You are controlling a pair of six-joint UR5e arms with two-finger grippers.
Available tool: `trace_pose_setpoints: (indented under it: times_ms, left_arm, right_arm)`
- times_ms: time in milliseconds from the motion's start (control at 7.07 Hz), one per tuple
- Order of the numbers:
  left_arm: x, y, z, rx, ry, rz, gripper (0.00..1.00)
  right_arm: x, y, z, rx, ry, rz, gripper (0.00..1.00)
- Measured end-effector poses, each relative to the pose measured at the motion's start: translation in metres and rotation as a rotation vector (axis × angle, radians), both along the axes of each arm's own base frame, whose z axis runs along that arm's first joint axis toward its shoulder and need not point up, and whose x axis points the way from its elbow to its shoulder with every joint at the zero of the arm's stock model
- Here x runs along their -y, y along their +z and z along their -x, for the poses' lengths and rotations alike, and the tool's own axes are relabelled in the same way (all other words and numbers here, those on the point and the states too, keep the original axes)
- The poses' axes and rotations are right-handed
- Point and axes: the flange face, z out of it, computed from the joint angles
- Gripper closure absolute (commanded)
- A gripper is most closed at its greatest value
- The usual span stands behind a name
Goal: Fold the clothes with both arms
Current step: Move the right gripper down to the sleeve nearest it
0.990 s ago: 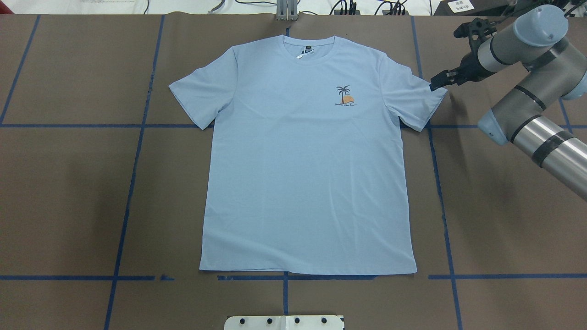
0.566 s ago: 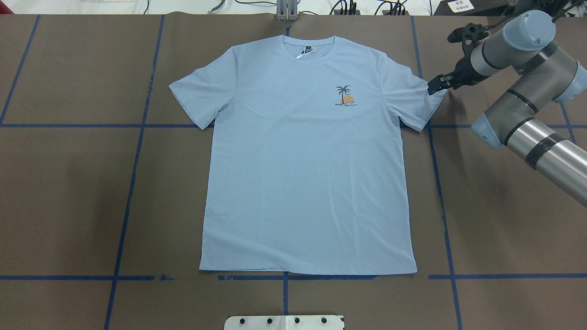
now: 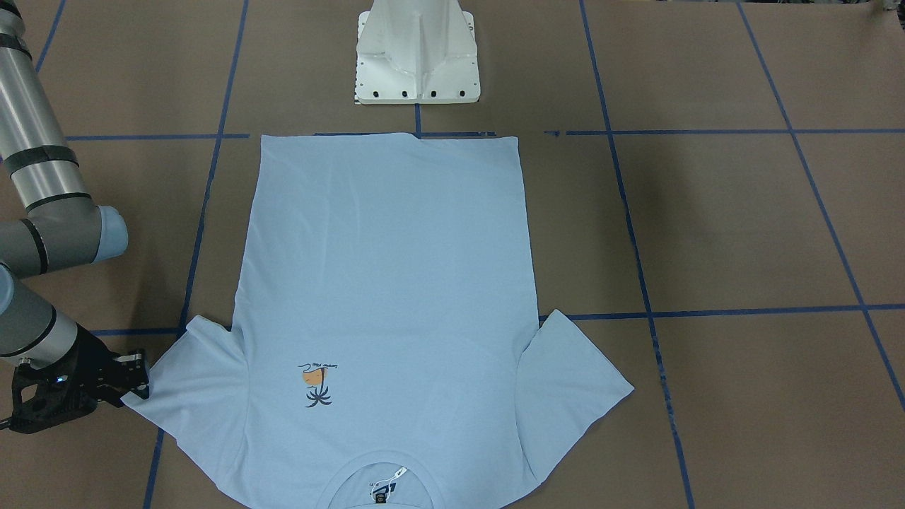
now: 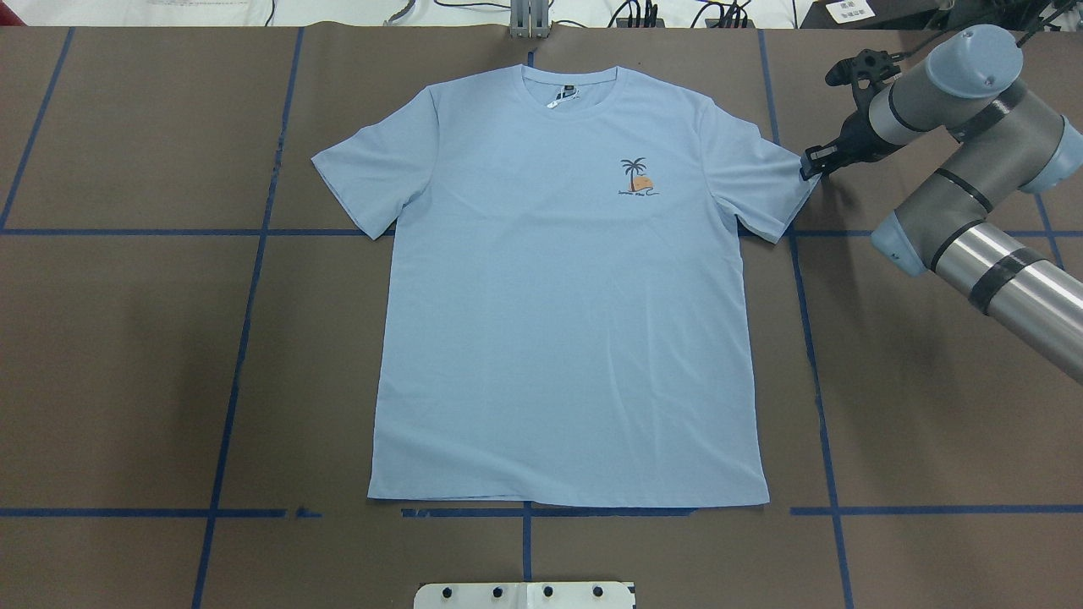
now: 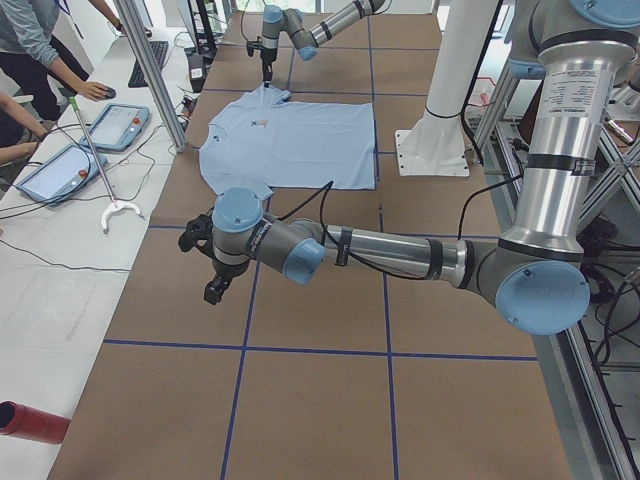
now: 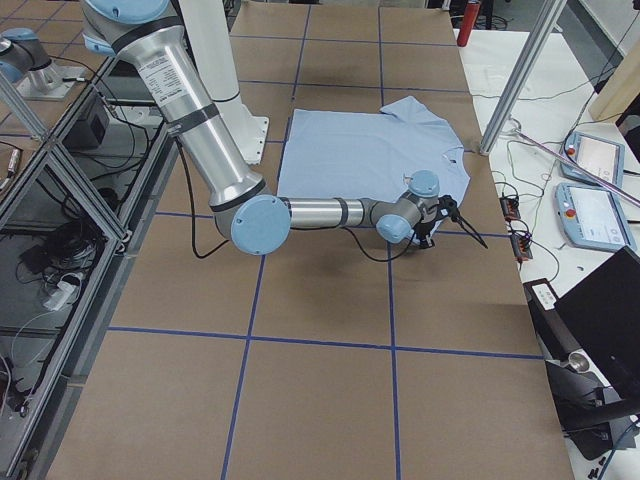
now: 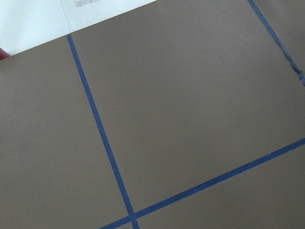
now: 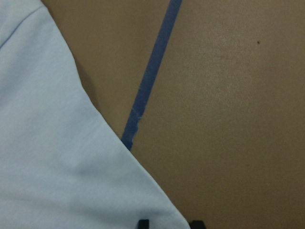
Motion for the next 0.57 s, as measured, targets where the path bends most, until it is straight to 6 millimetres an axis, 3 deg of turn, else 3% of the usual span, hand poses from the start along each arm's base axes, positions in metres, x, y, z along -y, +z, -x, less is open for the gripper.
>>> trace_pose_setpoints:
  times_ms: [283, 566]
  left_arm:
    - [0.000, 0.000, 0.000, -0.001, 0.000, 0.001, 0.00]
    - [0.000, 0.001, 0.000, -0.001, 0.000, 0.002, 0.00]
  right_arm:
    - [0.007, -0.012, -0.001, 0.011, -0.002, -0.004, 1.00]
    - [0.016, -0.054, -0.001, 0.059, -0.028, -0.002, 1.00]
